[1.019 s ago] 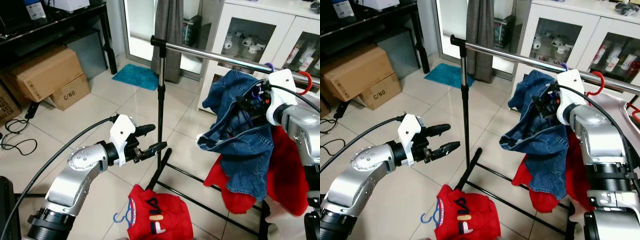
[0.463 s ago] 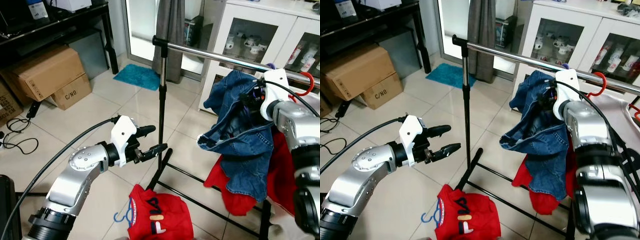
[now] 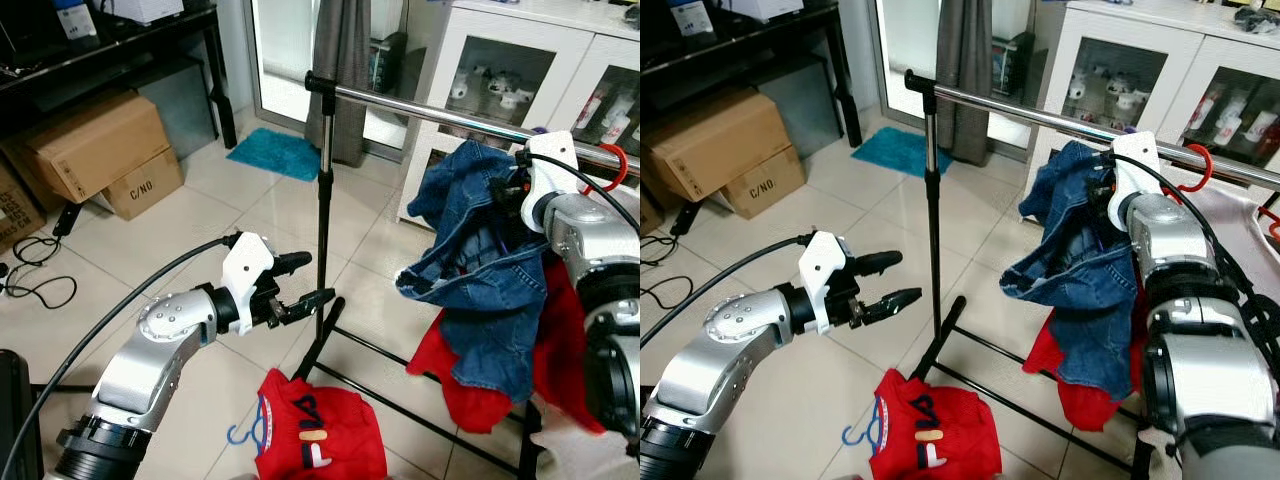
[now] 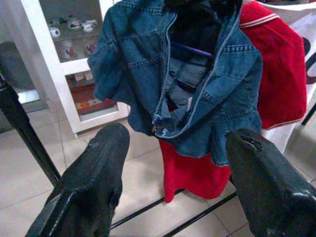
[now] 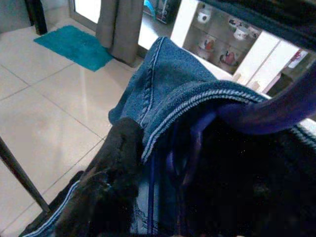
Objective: Hang hanger
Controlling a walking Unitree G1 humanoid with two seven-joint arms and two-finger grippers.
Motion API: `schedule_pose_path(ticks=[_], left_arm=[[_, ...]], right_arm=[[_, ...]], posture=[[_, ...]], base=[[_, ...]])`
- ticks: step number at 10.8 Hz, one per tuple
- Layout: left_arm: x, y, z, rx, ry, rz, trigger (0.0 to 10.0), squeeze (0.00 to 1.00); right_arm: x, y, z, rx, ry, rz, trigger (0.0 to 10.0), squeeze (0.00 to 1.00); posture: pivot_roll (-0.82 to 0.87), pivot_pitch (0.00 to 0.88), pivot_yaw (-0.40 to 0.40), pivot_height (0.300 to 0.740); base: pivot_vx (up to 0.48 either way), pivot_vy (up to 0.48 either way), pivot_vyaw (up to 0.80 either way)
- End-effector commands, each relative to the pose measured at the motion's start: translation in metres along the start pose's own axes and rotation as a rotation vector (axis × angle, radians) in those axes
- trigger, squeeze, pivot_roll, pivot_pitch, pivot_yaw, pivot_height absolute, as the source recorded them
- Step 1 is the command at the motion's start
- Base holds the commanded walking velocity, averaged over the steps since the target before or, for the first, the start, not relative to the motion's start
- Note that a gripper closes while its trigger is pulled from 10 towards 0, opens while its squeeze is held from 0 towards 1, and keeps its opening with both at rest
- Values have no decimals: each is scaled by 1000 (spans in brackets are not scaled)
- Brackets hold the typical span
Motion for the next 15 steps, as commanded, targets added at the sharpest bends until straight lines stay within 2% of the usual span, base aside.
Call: schedule_pose_path(ticks=[1, 2, 3, 4, 5, 6, 7, 9, 10, 11, 12, 15], left_arm=[[3, 1, 2, -8, 25, 3, 10000, 0], [3, 0, 2, -8, 26, 5, 10000, 0], [3, -1, 2, -8, 27, 6, 10000, 0], [3, -1, 3, -7, 27, 7, 10000, 0], [2, -1, 4, -5, 27, 7, 10000, 0], [3, -1, 4, -8, 27, 6, 10000, 0], [3, -1, 4, -14, 28, 6, 10000, 0], [4, 2, 4, -27, 33, 5, 10000, 0], [4, 2, 4, -30, 35, 5, 10000, 0], [3, 3, 3, -34, 35, 6, 10000, 0], [3, 2, 3, -35, 37, 7, 10000, 0], [3, 2, 3, -34, 41, 10, 10000, 0]], right_arm=[[5, 0, -4, -14, 3, -12, 0, 0], [5, 1, -3, 5, -10, -1, 784, 0], [8, 1, 0, 43, -20, -7, 4706, 0], [9, 0, 1, 94, -24, -20, 10000, 0], [9, -2, -2, 130, 8, -34, 10000, 769], [10, -6, -9, 157, -8, -43, 10000, 1000], [10, -8, -12, 171, -21, -45, 10000, 1000], [10, -15, -27, 196, -111, -31, 10000, 1000], [9, -18, -29, 228, -144, -17, 10000, 878], [7, -19, -29, 247, -183, 2, 10000, 0], [6, -19, -28, 243, -199, 9, 10000, 0], [-2, -18, -30, 221, -357, 59, 10000, 0]], posture=[[-36, 5, -10, 740], [-32, 7, -11, 740], [-31, 7, -12, 740], [-30, 8, -12, 740], [-32, 10, -6, 740], [-37, 13, 6, 740], [-39, 15, 11, 740], [-42, 17, 15, 740], [-43, 19, 18, 740], [-43, 19, 18, 740], [-41, 19, 17, 740], [-38, 20, 10, 740]], base=[[0, 0, 0], [0, 0, 0], [0, 0, 0], [0, 0, 0], [0, 0, 0], [0, 0, 0], [0, 0, 0], [0, 0, 0], [0, 0, 0], [0, 0, 0], [0, 0, 0], [0, 0, 0]])
Point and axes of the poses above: a point about 5 cm out from each wrist's last joint towards the gripper, its own y axis pointing out of the wrist towards the gripper, its own x axis along the axis of the wrist's last joint, z = x × y, the point moved 2 cm from there along y, pointing out of the wrist towards the gripper, and after that the axes turned 9 degrees about y, right-handed, at the moved point
